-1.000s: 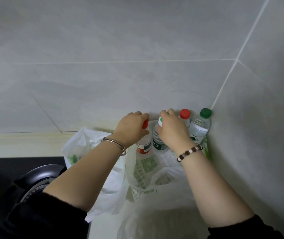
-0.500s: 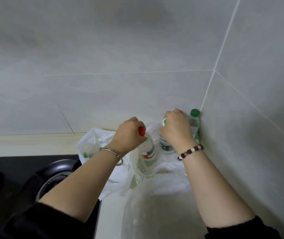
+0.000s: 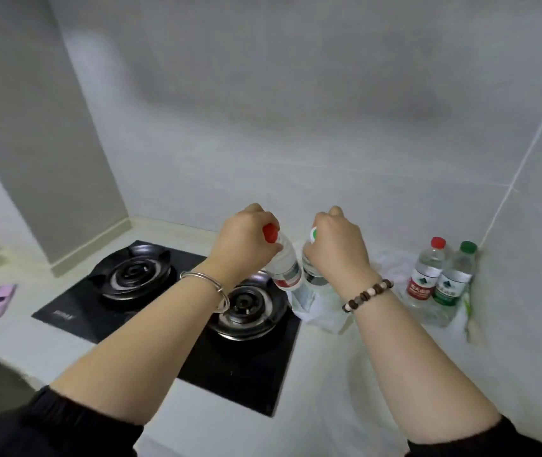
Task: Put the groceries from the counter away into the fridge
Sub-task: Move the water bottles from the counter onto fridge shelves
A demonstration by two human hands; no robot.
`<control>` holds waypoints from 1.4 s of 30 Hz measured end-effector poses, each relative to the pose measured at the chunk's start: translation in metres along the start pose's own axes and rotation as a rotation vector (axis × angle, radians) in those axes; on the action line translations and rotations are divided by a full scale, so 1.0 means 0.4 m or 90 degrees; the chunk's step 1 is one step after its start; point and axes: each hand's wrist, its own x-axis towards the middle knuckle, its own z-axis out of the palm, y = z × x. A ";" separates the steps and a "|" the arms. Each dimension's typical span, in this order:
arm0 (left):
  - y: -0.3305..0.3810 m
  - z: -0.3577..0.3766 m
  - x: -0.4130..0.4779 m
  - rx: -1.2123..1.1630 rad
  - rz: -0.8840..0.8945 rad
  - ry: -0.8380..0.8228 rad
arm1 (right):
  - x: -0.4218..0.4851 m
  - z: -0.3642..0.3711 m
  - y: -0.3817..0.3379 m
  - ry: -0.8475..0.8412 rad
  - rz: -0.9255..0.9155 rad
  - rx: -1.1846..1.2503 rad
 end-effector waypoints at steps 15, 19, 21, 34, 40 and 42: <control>-0.304 -0.553 -0.795 0.238 -0.402 0.051 | -0.489 0.170 -0.775 -0.307 -0.527 0.120; -0.302 -0.639 -0.983 0.313 -0.530 0.052 | -0.622 0.182 -0.916 -0.363 -0.694 0.155; -0.283 -0.673 -1.068 0.347 -0.600 0.067 | -0.685 0.182 -0.972 -0.366 -0.776 0.195; 0.084 -0.808 -1.407 0.616 -0.968 0.252 | -1.019 -0.003 -1.158 -0.388 -1.148 0.554; 0.316 -0.868 -1.469 0.798 -1.028 0.355 | -1.175 -0.172 -1.185 -0.389 -1.265 0.698; 0.392 -0.892 -1.491 0.864 -1.051 0.366 | -1.237 -0.238 -1.187 -0.382 -1.297 0.745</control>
